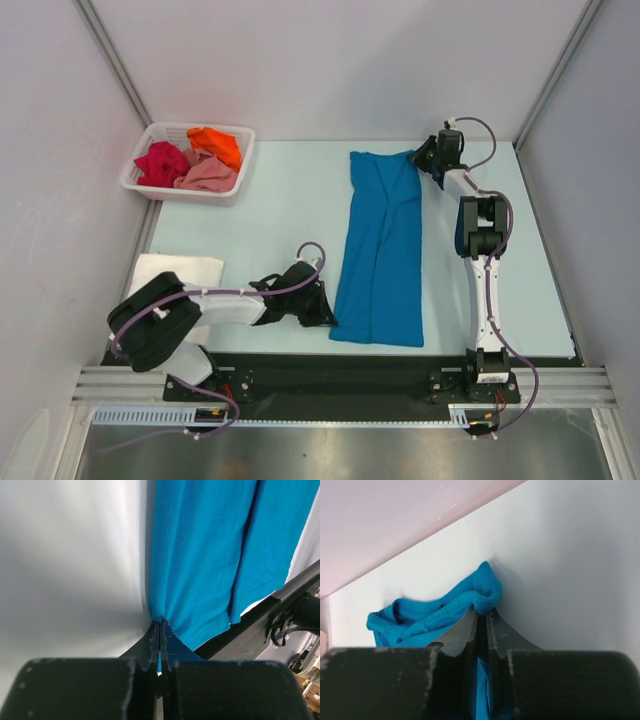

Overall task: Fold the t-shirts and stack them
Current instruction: Fold the tshirt

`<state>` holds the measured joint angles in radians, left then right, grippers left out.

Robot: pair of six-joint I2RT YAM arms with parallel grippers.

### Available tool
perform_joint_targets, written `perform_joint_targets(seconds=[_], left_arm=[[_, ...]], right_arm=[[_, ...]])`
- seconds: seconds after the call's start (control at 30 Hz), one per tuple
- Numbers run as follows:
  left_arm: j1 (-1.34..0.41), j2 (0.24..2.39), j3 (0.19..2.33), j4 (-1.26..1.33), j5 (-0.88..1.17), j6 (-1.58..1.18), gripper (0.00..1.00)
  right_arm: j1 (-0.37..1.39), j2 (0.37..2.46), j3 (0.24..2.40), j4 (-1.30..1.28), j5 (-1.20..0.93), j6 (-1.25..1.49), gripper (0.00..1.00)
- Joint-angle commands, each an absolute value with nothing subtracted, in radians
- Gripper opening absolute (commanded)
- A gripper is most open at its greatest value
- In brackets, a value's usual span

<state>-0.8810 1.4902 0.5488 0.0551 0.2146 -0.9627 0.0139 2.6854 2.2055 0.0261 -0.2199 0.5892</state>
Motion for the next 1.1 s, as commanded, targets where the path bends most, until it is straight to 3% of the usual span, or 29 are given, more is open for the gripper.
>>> perform_joint_targets(seconds=[0.0,0.37,0.47,0.57,0.7,0.87,1.07], left_arm=[[-0.905,1.532,0.584,0.064,0.158,-1.022,0.0],[-0.93,1.6,0.632,0.083,0.146,-1.048,0.01],[-0.93,1.582,0.643,0.072,0.135,-1.039,0.01],[-0.93,1.528,0.647,0.029,0.108,-1.01,0.3],[-0.931,1.442,0.652,-0.06,0.028,-0.956,0.49],[-0.917,1.374,0.621,-0.089,0.031,-0.894,0.58],[-0.916,1.414,0.621,-0.048,0.121,-0.848,0.58]], right_arm=[[0.031,2.718,2.269,0.142,-0.155,0.664,0.04],[0.023,2.747,2.259,0.169,0.049,0.831,0.01],[0.012,2.767,2.302,0.151,-0.027,0.825,0.12],[0.008,2.738,2.359,0.005,-0.116,0.732,0.36],[-0.043,2.593,2.289,-0.188,-0.162,0.631,0.59],[-0.086,2.302,1.987,-0.279,-0.163,0.549,0.65],[-0.074,1.972,1.601,-0.356,-0.208,0.522,0.65]])
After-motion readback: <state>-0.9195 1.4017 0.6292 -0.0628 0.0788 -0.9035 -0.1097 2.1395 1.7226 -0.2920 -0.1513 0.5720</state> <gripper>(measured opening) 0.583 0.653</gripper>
